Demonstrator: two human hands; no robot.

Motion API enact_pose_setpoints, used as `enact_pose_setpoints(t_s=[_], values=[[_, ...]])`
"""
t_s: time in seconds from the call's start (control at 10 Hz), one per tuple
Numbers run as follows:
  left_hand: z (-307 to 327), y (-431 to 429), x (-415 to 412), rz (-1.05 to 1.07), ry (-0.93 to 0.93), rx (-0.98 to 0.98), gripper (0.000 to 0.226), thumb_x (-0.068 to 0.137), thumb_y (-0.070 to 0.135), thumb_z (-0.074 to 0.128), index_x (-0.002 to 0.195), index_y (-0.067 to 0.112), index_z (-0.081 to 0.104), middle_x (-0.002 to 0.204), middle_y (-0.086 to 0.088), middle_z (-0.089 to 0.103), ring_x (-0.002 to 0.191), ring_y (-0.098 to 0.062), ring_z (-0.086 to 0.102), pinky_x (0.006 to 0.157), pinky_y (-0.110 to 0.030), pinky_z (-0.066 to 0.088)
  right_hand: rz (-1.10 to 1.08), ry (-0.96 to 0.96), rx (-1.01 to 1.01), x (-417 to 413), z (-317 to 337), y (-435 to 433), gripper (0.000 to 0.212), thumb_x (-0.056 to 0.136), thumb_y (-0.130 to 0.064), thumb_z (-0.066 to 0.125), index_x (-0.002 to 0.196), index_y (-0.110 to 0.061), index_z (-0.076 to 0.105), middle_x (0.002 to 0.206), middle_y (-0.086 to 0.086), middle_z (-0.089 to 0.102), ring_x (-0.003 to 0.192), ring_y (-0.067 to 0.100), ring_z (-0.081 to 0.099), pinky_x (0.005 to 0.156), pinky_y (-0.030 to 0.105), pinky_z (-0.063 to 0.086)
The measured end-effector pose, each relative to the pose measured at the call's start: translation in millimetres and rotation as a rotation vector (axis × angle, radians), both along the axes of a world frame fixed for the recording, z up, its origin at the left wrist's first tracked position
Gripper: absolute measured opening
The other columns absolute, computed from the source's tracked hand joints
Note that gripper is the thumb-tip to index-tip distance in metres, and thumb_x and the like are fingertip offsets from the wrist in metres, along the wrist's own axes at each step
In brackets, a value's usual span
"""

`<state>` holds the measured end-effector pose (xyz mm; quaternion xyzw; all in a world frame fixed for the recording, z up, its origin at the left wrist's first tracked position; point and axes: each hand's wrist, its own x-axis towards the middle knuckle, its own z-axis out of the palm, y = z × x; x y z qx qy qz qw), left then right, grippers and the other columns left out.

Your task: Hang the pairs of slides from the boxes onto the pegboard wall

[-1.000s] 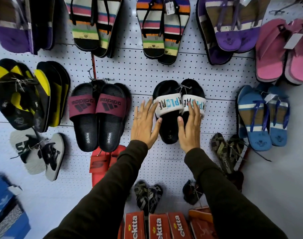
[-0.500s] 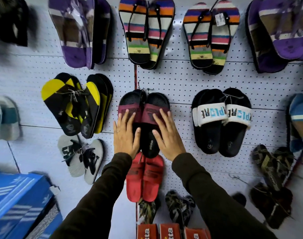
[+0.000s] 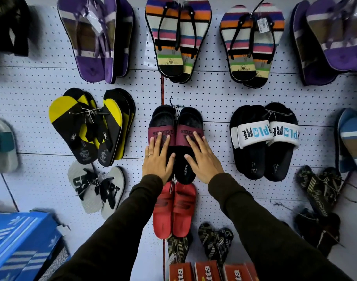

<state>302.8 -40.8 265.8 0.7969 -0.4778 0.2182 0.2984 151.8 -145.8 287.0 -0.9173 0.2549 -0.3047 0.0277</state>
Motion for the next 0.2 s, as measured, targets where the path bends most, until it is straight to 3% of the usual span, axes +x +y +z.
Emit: enact_pose_setpoints(t_s=[0.1, 0.2], values=[[8, 7, -11, 0.025, 0.033, -0.025, 0.065, 0.093, 0.05, 0.024, 0.153, 0.027, 0.015, 0.164, -0.004, 0.011, 0.152, -0.024, 0.006, 0.124, -0.044, 0.011, 0.096, -0.085, 0.087, -26, 33, 15, 0.064, 0.099, -0.05, 0.034, 0.156, -0.031, 0.013, 0.167, -0.005, 0.007, 0.155, 0.019, 0.009, 0.124, 0.047, 0.022], [22, 4, -31, 0.014, 0.014, -0.09, 0.064, 0.094, 0.049, 0.026, 0.153, 0.026, 0.016, 0.164, -0.003, 0.012, 0.152, -0.023, 0.009, 0.124, -0.044, 0.011, 0.191, -0.529, 0.16, -90, 90, 28, 0.057, 0.099, -0.04, 0.043, 0.152, -0.027, 0.026, 0.162, -0.004, 0.023, 0.149, 0.01, 0.023, 0.123, 0.045, 0.026]])
